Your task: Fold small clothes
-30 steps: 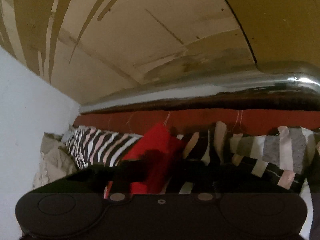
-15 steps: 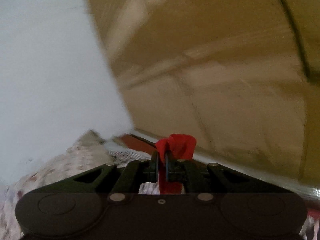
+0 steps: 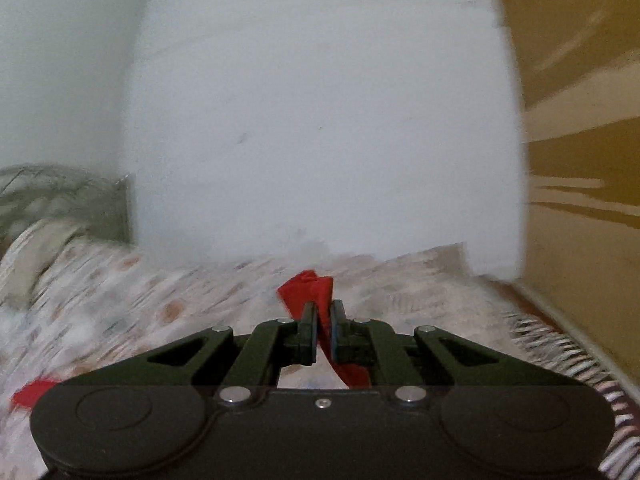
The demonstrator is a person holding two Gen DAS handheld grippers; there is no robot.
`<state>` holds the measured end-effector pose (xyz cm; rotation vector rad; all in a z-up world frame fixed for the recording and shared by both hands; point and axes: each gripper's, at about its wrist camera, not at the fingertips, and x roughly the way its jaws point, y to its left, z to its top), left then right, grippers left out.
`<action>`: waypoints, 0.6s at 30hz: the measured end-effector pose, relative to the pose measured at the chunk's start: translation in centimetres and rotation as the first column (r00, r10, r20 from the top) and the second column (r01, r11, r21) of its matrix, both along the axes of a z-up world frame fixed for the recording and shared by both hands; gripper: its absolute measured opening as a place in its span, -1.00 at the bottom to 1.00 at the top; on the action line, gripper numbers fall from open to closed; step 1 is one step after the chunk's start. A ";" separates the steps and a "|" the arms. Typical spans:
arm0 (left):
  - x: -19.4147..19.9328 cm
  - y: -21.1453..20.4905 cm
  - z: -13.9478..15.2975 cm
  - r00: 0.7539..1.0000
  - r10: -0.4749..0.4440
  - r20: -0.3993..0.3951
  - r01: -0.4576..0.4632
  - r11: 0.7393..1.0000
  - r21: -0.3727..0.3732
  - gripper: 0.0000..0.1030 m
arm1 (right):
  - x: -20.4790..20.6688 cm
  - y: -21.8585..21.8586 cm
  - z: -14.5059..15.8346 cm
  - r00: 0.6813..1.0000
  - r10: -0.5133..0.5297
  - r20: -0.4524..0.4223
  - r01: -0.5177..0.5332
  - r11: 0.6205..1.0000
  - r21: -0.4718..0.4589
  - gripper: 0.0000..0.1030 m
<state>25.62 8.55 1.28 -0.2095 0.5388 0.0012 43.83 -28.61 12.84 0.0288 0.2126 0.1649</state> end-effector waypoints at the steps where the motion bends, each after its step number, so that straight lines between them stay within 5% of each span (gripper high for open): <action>1: -0.1 0.3 -0.2 1.000 0.012 -0.006 -0.012 1.000 -0.003 0.99 | -0.2 1.9 -0.9 0.998 0.050 -0.028 -0.050 0.999 -0.020 -0.89; 7: 0.0 1.7 -1.7 0.997 0.047 -0.058 -0.048 0.999 -0.012 0.99 | -1.7 11.1 -9.1 0.944 0.219 -0.248 -0.264 0.951 -0.163 -0.89; 12: 0.6 2.0 -2.3 0.996 0.053 -0.067 -0.054 0.998 -0.012 0.99 | -4.5 14.3 -14.2 0.899 0.283 -0.335 -0.381 0.882 -0.277 -0.83; 15: 1.6 1.8 -2.6 0.997 0.059 -0.058 -0.061 0.998 -0.027 0.99 | -6.2 13.4 -14.9 0.888 0.324 -0.326 -0.423 0.853 -0.306 -0.54; 18: 2.8 1.2 -2.5 0.998 0.053 -0.044 -0.056 0.997 -0.053 0.99 | -8.4 11.5 -14.8 0.895 0.335 -0.295 -0.425 0.842 -0.333 0.00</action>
